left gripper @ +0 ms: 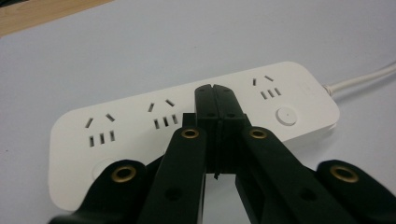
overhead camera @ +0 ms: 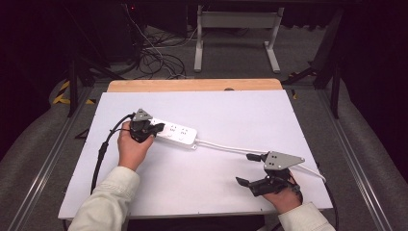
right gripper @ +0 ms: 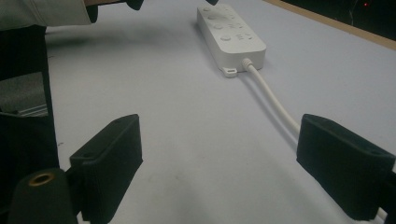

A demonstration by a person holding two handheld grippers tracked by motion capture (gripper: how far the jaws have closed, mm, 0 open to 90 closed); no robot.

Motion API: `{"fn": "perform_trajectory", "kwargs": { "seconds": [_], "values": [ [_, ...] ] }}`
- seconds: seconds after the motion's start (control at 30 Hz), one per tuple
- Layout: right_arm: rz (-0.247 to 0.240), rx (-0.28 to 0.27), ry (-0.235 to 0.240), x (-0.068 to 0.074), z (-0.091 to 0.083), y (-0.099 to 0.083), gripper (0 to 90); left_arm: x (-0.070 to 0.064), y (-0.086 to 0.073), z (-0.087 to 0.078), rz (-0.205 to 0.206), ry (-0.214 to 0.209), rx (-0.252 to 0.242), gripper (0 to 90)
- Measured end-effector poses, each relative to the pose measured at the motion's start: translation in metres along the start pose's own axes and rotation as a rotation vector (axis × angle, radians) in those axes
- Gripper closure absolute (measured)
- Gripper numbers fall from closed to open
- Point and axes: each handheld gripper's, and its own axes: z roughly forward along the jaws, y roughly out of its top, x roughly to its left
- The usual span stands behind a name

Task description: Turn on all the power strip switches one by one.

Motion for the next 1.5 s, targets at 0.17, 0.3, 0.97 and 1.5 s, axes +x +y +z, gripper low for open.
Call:
{"fn": "perform_trajectory", "kwargs": {
  "seconds": [0.17, 0.3, 0.97, 1.5],
  "values": [
    [0.001, -0.001, -0.001, 0.000, 0.000, 0.000, 14.2, -0.005, 0.000, 0.004, -0.005, -0.027, -0.003, 90.0],
    [-0.001, 0.000, 0.000, 0.000, 0.000, 0.000, 14.3, -0.009, -0.003, 0.010, 0.003, -0.038, 0.015, 90.0],
    [-0.002, 0.004, 0.003, 0.000, 0.001, 0.000, 14.3, -0.013, -0.011, 0.023, 0.010, -0.028, 0.024, 90.0],
    [-0.006, 0.009, 0.003, 0.001, 0.001, 0.000, 14.2, -0.011, -0.011, 0.025, 0.005, -0.026, 0.033, 90.0]
  ]
}}
